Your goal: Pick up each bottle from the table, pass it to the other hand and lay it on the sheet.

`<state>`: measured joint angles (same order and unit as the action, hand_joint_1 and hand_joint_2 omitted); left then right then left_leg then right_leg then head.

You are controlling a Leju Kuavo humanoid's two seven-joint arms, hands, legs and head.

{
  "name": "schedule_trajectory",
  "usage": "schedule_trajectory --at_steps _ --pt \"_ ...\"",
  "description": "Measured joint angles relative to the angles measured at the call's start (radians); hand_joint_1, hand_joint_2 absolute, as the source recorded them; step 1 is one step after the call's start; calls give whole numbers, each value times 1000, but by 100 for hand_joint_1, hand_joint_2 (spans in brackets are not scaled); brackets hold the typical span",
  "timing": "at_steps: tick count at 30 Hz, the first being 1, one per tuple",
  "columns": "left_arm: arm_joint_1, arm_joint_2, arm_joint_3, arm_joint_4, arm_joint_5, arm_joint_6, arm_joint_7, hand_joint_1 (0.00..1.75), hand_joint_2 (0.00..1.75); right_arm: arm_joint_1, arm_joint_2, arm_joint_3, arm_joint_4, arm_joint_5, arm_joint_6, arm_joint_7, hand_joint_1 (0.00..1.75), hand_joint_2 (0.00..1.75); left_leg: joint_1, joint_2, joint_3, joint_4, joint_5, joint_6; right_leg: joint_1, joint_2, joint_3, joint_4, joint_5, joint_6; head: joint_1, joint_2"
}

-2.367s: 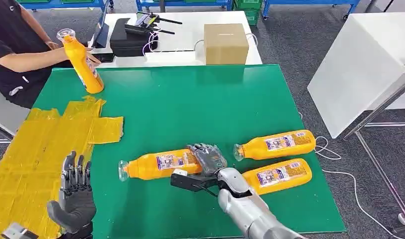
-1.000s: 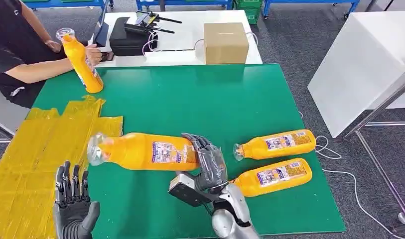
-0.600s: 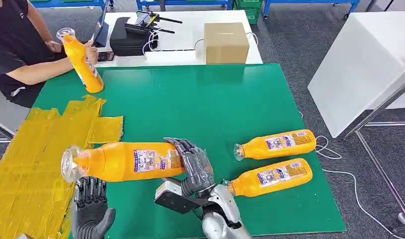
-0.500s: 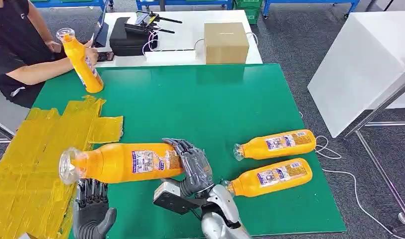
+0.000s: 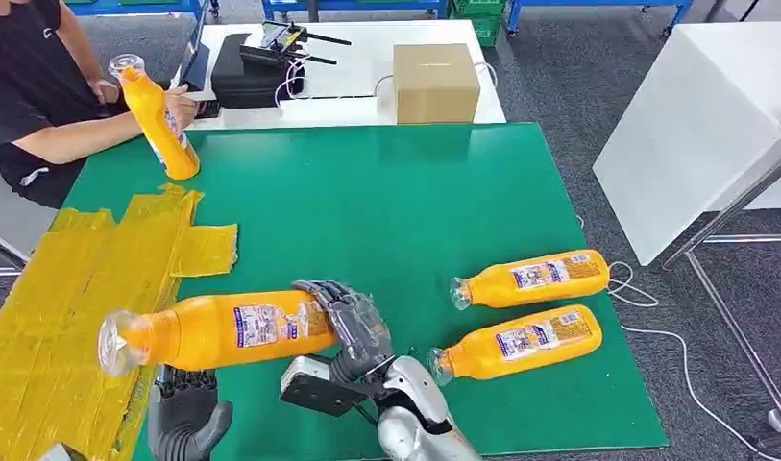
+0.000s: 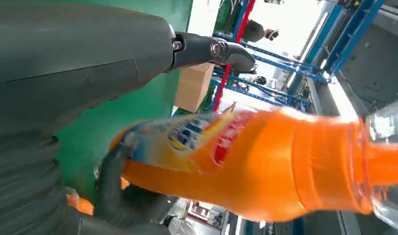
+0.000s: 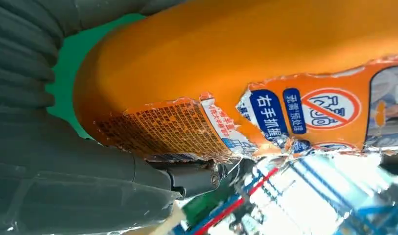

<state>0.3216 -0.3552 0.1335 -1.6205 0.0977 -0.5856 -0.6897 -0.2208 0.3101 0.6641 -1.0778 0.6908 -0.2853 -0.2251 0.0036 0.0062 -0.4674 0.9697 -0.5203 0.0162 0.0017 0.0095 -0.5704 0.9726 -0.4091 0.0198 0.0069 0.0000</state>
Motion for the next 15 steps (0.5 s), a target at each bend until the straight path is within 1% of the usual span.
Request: schedule_trajectory --at_steps 10,15 --pt "-9 0 0 10 -3 3 -3 0 175 -18 5 19 65 -2 2 -4 175 175 0 0 -1 0 0 0 0 0 0 0 0 0 0 0" --pt "-13 0 4 13 3 31 -8 0 175 -36 7 63 113 0 22 -21 175 175 0 0 -1 0 0 0 0 0 0 0 0 0 1 0"
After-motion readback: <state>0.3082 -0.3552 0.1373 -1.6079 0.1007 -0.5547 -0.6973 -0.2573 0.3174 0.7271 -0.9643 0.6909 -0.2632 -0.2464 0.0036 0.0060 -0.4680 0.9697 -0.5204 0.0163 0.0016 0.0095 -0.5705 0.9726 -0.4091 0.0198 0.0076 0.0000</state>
